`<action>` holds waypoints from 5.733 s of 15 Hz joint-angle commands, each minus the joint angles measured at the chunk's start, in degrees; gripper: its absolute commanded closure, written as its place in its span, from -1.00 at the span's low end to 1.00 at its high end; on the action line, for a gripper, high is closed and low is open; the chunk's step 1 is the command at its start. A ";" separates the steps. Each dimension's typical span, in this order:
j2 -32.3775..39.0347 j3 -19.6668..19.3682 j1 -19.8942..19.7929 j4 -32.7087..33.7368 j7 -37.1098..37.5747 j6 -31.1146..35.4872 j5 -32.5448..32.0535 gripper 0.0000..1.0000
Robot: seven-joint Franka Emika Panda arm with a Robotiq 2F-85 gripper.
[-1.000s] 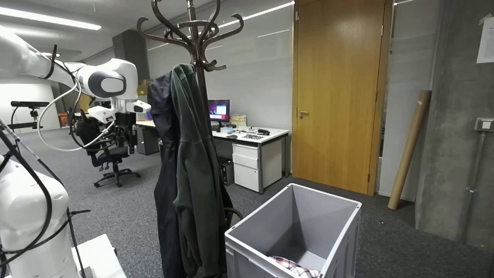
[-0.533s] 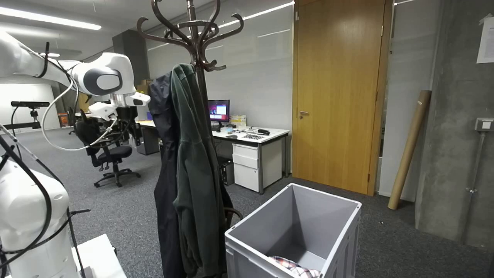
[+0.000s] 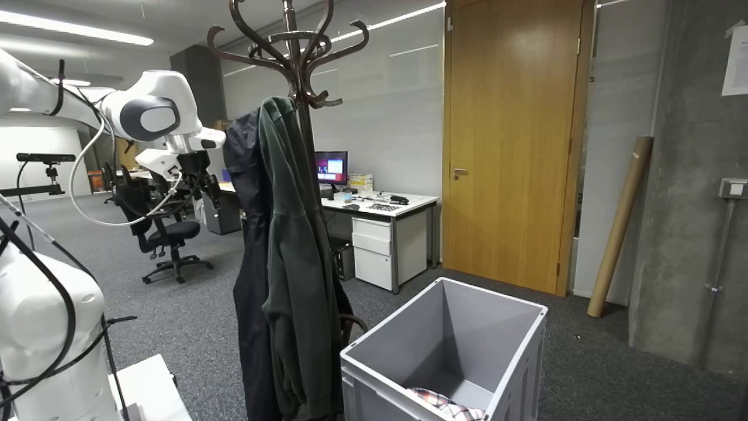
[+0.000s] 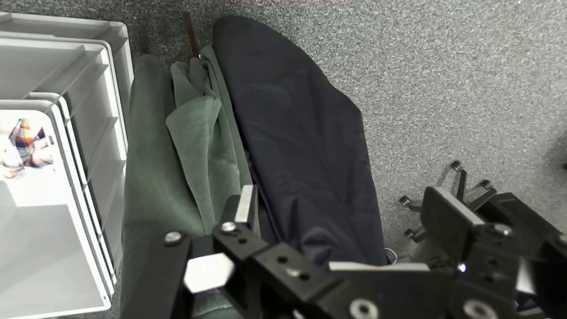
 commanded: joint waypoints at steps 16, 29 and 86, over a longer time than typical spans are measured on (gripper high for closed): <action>-13.03 -0.59 -1.21 -0.38 -2.32 6.87 -5.80 -1.00; -9.82 -1.03 -3.45 1.78 -4.87 27.05 -13.73 -1.00; 1.36 7.46 -22.34 23.43 -3.72 77.30 -16.73 -1.00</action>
